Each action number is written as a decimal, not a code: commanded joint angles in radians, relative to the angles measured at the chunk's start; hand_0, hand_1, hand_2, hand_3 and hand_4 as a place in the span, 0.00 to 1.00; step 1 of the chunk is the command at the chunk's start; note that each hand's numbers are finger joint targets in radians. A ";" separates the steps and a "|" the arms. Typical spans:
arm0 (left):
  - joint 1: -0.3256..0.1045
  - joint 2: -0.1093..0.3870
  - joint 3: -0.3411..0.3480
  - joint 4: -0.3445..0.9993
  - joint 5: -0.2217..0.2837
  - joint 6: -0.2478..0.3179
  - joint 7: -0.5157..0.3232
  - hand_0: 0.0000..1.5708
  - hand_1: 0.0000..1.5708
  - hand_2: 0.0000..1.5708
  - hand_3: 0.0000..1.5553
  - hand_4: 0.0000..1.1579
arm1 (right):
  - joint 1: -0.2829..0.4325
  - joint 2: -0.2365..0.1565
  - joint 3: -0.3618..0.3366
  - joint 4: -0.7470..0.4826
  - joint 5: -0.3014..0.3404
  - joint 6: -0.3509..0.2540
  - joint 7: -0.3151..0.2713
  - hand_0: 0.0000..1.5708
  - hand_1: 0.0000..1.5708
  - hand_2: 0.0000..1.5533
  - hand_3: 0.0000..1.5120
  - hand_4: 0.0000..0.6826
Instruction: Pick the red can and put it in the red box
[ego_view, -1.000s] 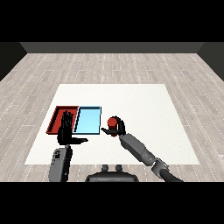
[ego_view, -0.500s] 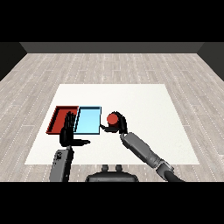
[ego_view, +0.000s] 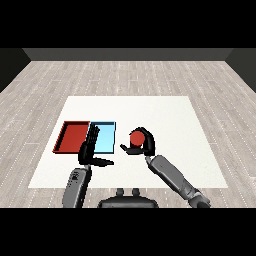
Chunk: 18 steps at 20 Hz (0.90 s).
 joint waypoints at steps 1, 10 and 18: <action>-0.033 -0.006 -0.048 -0.006 -0.018 0.041 0.055 0.00 0.00 0.00 0.00 0.00 | -0.016 0.009 -0.090 0.001 0.042 0.076 0.031 0.92 0.92 0.90 0.91 0.92; -0.147 -0.006 -0.173 0.094 -0.048 0.174 0.107 0.00 0.00 0.00 0.00 0.00 | -0.056 0.096 -0.190 0.050 0.114 0.167 -0.002 0.90 0.90 0.91 0.92 0.92; -0.177 -0.006 -0.260 0.161 -0.014 0.265 0.144 0.00 0.00 0.00 0.00 0.00 | -0.043 0.156 -0.243 0.033 0.188 0.228 0.018 0.92 0.92 0.92 0.92 0.91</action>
